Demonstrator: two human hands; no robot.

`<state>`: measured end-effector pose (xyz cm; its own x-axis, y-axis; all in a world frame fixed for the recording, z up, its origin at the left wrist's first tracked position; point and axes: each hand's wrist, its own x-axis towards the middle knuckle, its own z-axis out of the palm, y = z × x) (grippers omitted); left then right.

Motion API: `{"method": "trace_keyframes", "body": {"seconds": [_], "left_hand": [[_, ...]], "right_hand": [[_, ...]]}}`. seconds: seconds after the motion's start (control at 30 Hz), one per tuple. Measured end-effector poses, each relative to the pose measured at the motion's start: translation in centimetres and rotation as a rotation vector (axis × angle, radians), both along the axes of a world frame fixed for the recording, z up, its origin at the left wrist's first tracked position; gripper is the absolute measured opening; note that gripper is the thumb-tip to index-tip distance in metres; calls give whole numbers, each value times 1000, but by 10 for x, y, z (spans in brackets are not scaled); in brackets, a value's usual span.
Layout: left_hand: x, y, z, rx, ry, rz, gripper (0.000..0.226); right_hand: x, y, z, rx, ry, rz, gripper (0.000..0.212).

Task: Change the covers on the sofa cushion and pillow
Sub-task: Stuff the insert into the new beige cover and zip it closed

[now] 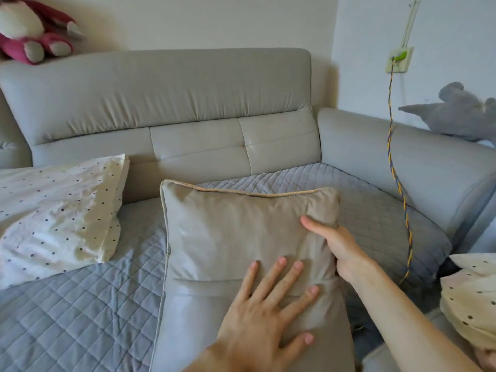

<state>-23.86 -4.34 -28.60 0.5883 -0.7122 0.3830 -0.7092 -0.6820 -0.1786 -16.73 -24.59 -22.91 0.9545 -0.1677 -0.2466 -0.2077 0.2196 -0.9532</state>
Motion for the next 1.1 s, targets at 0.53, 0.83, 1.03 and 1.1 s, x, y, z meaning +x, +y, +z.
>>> {"method": "trace_keyframes", "body": {"seconds": [0.53, 0.83, 1.03, 1.1], "left_hand": [[101, 117, 65, -1429, 1073, 753, 92], [95, 100, 51, -1653, 780, 627, 42], [101, 113, 45, -1557, 784, 665, 59], [105, 109, 45, -1479, 712, 762, 83]], "right_hand": [[5, 14, 11, -32, 3, 51, 37], [24, 39, 7, -293, -62, -330, 39], [26, 39, 8, -356, -73, -205, 26], [30, 40, 5, -631, -66, -239, 35]]}}
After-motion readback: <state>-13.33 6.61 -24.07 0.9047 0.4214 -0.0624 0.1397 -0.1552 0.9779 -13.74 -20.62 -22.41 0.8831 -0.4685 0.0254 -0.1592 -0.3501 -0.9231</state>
